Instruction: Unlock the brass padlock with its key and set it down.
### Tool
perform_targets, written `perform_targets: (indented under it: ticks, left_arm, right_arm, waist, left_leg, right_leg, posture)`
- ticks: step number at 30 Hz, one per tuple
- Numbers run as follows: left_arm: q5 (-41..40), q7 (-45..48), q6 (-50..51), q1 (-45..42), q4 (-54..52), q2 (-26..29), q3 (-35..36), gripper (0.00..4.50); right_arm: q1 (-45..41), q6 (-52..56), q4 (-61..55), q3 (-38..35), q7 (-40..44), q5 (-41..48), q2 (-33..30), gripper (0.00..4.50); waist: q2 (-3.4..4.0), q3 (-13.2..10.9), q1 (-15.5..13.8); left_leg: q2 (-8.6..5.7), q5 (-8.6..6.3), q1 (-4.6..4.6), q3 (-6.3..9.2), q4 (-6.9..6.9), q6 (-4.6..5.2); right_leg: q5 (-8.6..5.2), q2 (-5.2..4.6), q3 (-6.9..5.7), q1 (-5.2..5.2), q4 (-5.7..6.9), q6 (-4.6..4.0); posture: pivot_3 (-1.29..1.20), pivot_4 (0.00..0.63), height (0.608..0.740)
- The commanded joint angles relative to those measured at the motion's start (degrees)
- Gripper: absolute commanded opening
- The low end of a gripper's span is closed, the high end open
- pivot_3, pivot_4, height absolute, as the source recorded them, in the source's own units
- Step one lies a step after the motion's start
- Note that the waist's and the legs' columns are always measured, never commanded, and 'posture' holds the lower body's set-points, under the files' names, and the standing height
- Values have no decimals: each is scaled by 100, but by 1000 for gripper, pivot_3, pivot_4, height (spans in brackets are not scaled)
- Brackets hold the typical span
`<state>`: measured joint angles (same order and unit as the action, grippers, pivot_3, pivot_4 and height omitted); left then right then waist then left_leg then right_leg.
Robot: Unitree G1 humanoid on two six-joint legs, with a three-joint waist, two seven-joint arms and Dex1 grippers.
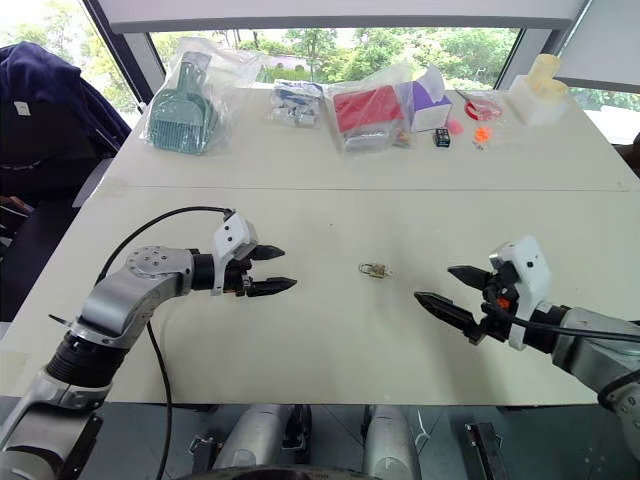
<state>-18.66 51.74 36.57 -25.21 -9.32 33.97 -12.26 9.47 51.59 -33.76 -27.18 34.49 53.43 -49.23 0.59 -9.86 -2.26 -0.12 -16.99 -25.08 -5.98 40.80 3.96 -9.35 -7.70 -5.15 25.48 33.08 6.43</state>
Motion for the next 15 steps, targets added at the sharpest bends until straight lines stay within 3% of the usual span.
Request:
perform_targets:
  ticks: [1, 15]
  left_arm:
    - [13, 6, -120, -109, -59, -29, 78, 3600]
    - [-22, 66, -37, -147, -59, -101, 130, 3600]
  right_arm:
    - [-85, -26, -208, -20, -96, 44, 38, 4478]
    - [-104, 25, -344, 78, -277, 107, 122, 4478]
  waist:
    - [0, 0, -1]
    - [0, 0, 0]
  left_leg:
    - [0, 0, 0, 0, 0, 0]
    - [0, 0, 0, 0, 0, 0]
  right_leg:
    - [0, 0, 0, 0, 0, 0]
    - [0, 0, 0, 0, 0, 0]
  posture:
    - [0, 150, 735]
    - [0, 150, 735]
